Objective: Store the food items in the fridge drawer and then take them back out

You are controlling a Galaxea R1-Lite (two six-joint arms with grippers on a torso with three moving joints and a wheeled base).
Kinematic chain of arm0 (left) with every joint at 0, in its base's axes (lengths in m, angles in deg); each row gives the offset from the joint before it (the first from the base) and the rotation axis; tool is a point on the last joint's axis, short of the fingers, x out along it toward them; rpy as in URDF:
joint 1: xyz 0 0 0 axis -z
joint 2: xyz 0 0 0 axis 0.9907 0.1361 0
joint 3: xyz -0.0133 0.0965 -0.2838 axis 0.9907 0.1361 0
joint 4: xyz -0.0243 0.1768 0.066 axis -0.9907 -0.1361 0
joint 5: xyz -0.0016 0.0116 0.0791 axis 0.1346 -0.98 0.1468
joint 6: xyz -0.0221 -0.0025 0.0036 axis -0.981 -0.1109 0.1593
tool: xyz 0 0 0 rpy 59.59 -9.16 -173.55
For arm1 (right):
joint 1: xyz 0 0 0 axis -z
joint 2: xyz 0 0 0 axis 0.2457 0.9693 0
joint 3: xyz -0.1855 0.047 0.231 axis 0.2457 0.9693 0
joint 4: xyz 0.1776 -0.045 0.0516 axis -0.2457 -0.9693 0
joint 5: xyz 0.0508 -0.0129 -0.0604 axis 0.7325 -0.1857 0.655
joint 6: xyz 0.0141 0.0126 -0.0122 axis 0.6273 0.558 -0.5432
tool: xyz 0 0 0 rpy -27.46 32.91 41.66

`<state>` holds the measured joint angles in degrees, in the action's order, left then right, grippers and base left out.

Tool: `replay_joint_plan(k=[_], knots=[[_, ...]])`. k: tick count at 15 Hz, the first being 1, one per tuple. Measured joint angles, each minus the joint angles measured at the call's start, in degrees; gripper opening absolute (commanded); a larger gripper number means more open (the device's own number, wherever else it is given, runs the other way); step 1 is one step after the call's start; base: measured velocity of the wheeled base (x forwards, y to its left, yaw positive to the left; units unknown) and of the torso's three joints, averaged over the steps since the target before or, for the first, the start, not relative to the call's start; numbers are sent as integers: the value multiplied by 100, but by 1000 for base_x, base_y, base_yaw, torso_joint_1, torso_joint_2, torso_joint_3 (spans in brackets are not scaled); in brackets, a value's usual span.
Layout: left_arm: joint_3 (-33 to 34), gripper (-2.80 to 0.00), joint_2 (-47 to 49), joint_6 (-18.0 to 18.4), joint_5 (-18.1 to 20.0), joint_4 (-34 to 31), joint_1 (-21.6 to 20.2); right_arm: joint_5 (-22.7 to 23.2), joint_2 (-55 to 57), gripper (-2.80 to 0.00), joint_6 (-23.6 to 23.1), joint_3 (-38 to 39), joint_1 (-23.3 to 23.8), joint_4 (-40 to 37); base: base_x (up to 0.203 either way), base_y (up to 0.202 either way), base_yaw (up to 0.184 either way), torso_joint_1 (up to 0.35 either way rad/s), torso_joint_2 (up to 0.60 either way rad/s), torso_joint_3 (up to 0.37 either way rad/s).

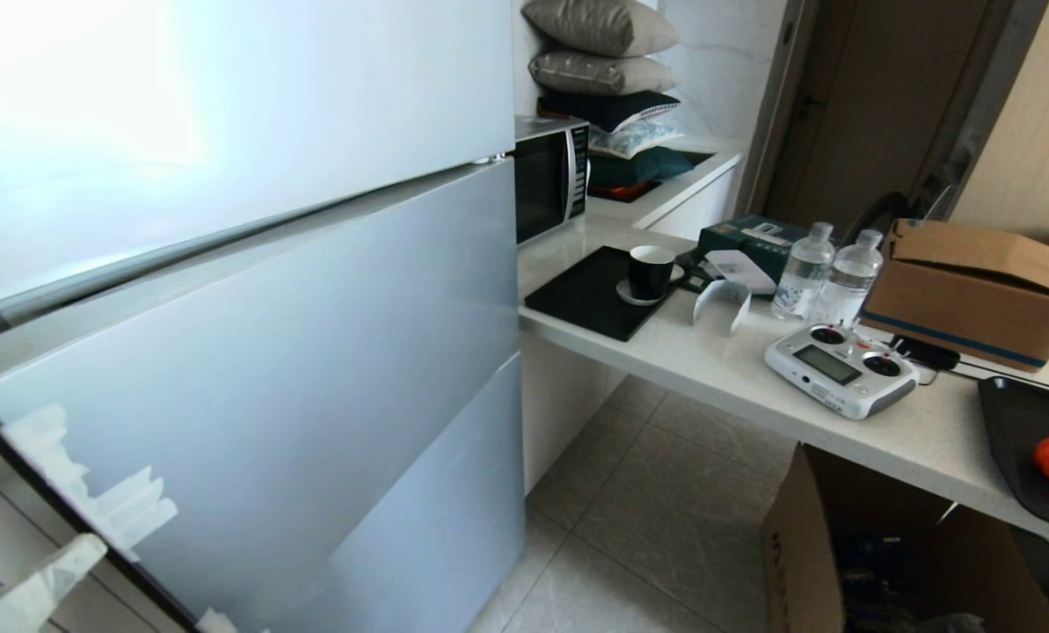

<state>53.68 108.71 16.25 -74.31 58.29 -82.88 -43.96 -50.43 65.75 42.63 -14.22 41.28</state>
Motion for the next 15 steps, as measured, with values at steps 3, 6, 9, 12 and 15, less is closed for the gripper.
replay_joint_plan(k=[3,6,9,12,15], knots=[[-66,-280,29,1,-178,35,-13,2,2,-280,2,0,0,0,0,0,0,0,0,0],[-608,-280,14,24,-1371,39,-173,-1,0,-280,1,0,0,0,0,0,0,0,0,0],[-1084,-280,122,228,-2236,-2,-871,-2,0,-280,2,0,0,1,0,0,0,0,0,0],[-1224,-280,566,336,-2213,88,-1314,0,2,-280,2,0,0,2,0,0,0,0,0,0],[-1298,-280,1257,332,-1946,568,-1371,0,0,-280,2,0,0,2,0,0,0,0,0,0]])
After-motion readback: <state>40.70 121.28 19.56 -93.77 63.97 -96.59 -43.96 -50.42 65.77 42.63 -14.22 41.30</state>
